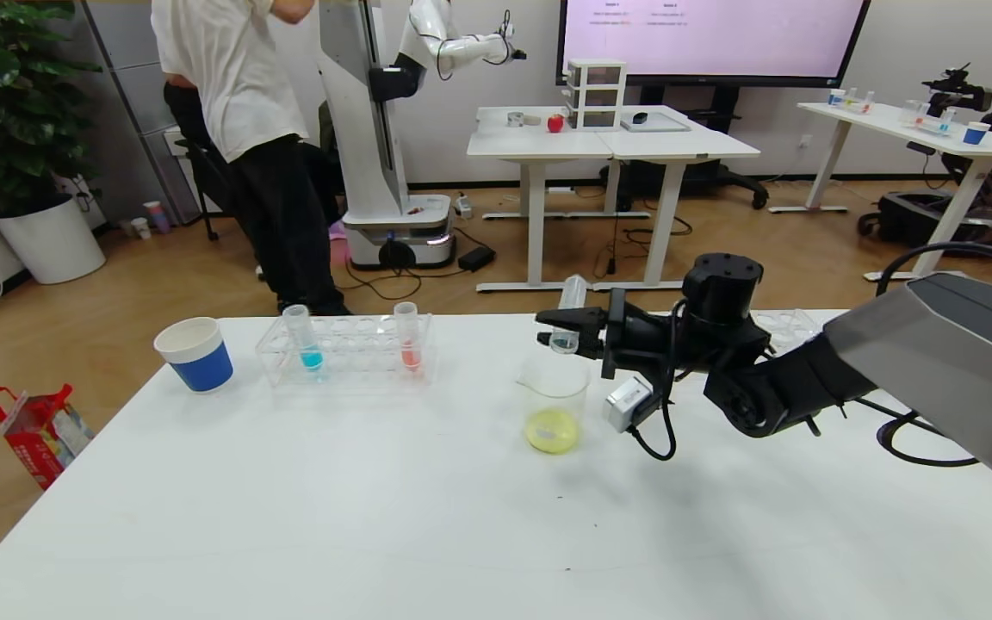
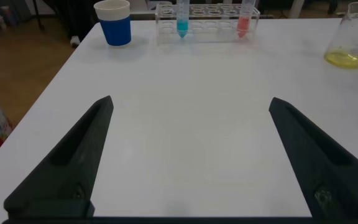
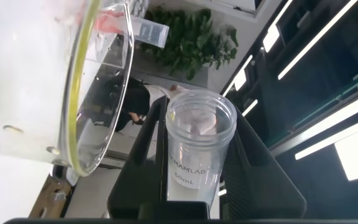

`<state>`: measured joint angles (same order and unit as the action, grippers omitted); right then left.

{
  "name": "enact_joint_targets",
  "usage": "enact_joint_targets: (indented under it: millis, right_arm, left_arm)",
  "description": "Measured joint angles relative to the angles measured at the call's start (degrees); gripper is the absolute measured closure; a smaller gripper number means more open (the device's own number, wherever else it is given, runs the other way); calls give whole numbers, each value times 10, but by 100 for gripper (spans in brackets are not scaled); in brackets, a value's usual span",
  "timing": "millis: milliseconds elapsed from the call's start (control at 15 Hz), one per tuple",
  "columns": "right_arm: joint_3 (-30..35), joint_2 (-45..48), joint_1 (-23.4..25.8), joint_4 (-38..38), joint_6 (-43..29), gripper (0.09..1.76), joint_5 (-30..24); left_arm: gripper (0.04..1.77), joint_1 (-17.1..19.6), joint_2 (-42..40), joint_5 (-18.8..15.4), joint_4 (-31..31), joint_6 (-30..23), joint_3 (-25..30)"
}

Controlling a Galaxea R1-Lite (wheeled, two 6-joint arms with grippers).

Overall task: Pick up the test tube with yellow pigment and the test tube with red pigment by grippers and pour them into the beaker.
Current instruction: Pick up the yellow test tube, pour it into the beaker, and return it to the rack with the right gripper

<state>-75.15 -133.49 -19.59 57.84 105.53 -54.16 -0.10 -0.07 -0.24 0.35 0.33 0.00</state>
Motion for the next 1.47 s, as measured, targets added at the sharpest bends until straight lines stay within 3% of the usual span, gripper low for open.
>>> enact_joint_targets:
  millis: [200, 400, 533, 667, 867, 1067, 1200, 1333, 1467]
  right_arm:
    - [-1, 30, 9, -19, -99, 134, -3]
    - [-1, 67, 20, 20, -296, 134, 57]
    - [9, 86, 28, 99, -454, 134, 132]
    - [30, 97, 30, 180, -621, 134, 248]
    - [87, 112, 15, 209, -794, 134, 423]
    - [123, 133, -5, 173, -922, 134, 530]
    - [131, 157, -16, 88, -986, 134, 572]
    - [129, 191, -22, 6, -1034, 134, 591]
    - [126, 219, -19, -21, -1046, 134, 590]
  left_arm:
    - [6, 0, 0, 0, 0, 0, 0]
    - [6, 0, 0, 0, 0, 0, 0]
    - [6, 0, 0, 0, 0, 0, 0]
    - [6, 0, 0, 0, 0, 0, 0]
    - [6, 0, 0, 0, 0, 0, 0]
    - [6, 0, 0, 0, 0, 0, 0]
    - [6, 0, 0, 0, 0, 0, 0]
    - [6, 0, 0, 0, 0, 0, 0]
    - [6, 0, 0, 0, 0, 0, 0]
